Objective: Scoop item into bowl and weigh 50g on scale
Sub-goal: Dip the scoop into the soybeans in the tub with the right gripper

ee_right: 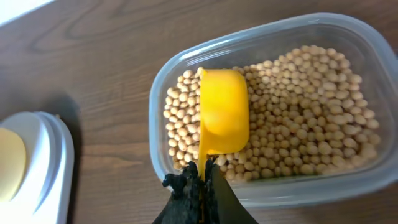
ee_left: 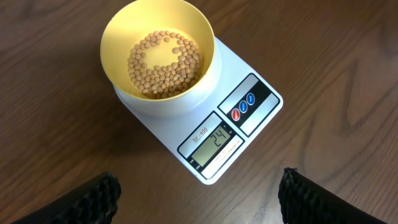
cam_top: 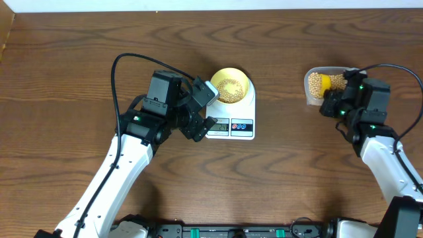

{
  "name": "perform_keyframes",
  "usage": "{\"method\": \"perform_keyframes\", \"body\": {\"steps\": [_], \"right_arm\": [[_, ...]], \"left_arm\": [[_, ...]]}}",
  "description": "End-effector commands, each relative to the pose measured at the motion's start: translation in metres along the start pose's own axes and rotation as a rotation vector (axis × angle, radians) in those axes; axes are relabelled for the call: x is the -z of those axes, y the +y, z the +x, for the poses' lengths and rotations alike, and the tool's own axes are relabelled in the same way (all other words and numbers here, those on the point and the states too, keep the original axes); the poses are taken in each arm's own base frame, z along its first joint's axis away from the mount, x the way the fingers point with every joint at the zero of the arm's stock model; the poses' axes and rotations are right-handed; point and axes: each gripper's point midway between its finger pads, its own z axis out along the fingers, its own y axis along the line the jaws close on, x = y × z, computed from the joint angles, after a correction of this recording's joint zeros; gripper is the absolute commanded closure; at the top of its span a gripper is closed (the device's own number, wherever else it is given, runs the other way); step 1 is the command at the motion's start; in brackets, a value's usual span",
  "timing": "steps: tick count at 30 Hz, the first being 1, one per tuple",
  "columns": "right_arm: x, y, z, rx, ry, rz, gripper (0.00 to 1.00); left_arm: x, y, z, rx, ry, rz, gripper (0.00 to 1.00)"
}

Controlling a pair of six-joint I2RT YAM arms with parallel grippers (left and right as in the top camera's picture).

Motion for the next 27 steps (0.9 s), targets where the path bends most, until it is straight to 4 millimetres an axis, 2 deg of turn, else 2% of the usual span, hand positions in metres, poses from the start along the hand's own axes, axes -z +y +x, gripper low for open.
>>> {"method": "perform_keyframes", "body": {"steps": [1,9,17,27], "right_arm": [[0.001,-0.002,-0.002,-0.086,0.012,-0.065,0.99],[-0.001,-0.009,0.006,-0.202,0.058,-0.154,0.99],[-0.006,-0.001,0.013,-0.229,0.093,-0.226,0.99],[-0.005,-0.004,0.01,-0.259,0.088,-0.226,0.99]], "left_arm": [[0.001,0.001,0.002,-0.011,0.0,-0.004,0.16],[0.001,0.001,0.002,-0.011,0.0,-0.004,0.16],[0.001,0.001,0.002,-0.011,0.0,-0.004,0.16],[0.001,0.001,0.002,-0.01,0.0,-0.004,0.16]]}}
